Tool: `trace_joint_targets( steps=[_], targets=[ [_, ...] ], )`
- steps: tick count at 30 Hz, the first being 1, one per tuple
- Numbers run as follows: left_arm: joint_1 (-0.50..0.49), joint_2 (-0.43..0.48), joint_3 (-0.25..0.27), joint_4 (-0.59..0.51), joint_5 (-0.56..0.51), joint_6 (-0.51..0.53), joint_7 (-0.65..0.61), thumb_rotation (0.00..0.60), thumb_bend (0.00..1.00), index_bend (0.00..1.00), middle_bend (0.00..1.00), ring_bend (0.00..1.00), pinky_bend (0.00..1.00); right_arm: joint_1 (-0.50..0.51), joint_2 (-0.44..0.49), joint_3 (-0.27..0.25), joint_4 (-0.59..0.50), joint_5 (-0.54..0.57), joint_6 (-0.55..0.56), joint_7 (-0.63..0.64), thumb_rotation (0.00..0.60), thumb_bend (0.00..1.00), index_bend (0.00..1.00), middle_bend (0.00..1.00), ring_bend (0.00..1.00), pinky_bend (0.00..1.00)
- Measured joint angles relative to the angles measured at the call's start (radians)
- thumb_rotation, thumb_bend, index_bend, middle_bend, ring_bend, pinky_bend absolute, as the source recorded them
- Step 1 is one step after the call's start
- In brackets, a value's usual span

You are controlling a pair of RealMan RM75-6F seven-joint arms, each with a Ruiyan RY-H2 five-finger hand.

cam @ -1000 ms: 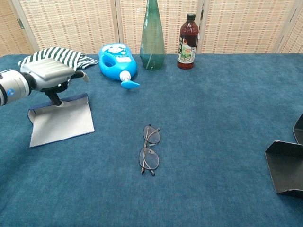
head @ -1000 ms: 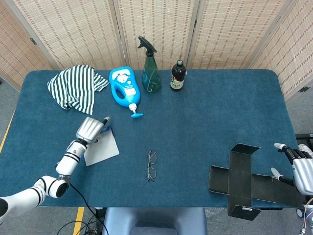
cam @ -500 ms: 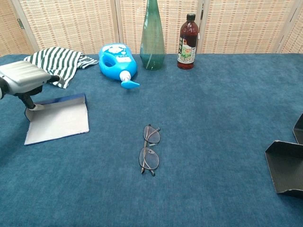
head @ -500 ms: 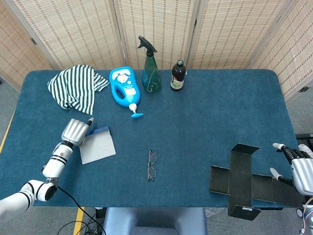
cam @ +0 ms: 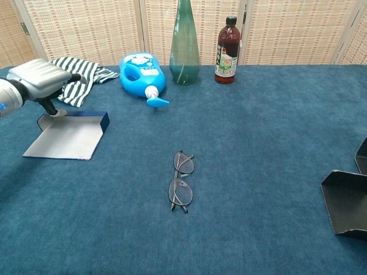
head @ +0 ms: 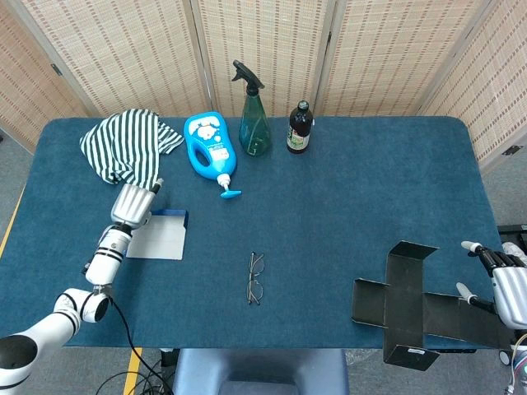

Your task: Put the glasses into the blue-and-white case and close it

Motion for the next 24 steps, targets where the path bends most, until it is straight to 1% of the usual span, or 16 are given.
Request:
trace_joint_targets(
  steps=[3, 6, 8, 12, 16, 19, 22, 24],
  targets=[
    [0.002, 0.013, 0.005, -0.033, 0.017, 0.017, -0.005, 0.600, 0.30, 0.18, 0.92, 0.95, 1.00, 0.000, 0.001, 0.000, 0.000, 0.000, -0.001, -0.001, 0.600, 0.21, 0.23, 0.37, 0.41, 0.37],
    [0.011, 0.049, 0.009, -0.114, 0.029, 0.029, -0.019, 0.600, 0.30, 0.20, 0.92, 0.94, 1.00, 0.001, 0.000, -0.001, 0.000, -0.002, -0.003, -0.001, 0.600, 0.21, 0.23, 0.37, 0.41, 0.37],
    [0.019, 0.087, 0.013, -0.204, 0.037, 0.034, -0.038, 0.600, 0.32, 0.23, 0.92, 0.94, 1.00, 0.003, -0.001, -0.001, 0.000, -0.002, -0.006, -0.002, 0.600, 0.21, 0.23, 0.37, 0.41, 0.37],
    [0.030, 0.188, 0.024, -0.428, 0.048, 0.023, -0.078, 0.600, 0.46, 0.28, 0.92, 0.95, 1.00, 0.009, -0.004, -0.001, -0.003, -0.005, -0.013, -0.006, 0.600, 0.21, 0.23, 0.37, 0.41, 0.37],
    [0.029, 0.319, 0.037, -0.695, 0.050, -0.037, -0.124, 0.600, 0.57, 0.29, 0.92, 0.95, 1.00, 0.014, -0.008, -0.001, -0.004, -0.010, -0.018, -0.008, 0.600, 0.21, 0.23, 0.37, 0.41, 0.37],
    [0.025, 0.404, 0.050, -0.849, 0.068, -0.072, -0.152, 0.600, 0.60, 0.29, 0.93, 0.95, 1.00, 0.013, -0.007, -0.002, -0.004, -0.008, -0.017, -0.009, 0.600, 0.21, 0.23, 0.37, 0.41, 0.37],
    [0.020, 0.464, 0.067, -0.950, 0.101, -0.105, -0.185, 0.600, 0.63, 0.29, 0.93, 0.96, 1.00, 0.010, -0.005, -0.002, -0.003, -0.004, -0.015, -0.008, 0.600, 0.21, 0.23, 0.37, 0.42, 0.37],
    [0.014, 0.481, 0.079, -0.986, 0.125, -0.126, -0.204, 0.600, 0.63, 0.27, 0.93, 0.96, 1.00, 0.009, -0.005, -0.002, -0.002, -0.003, -0.014, -0.007, 0.600, 0.21, 0.23, 0.37, 0.42, 0.37]
  ],
)
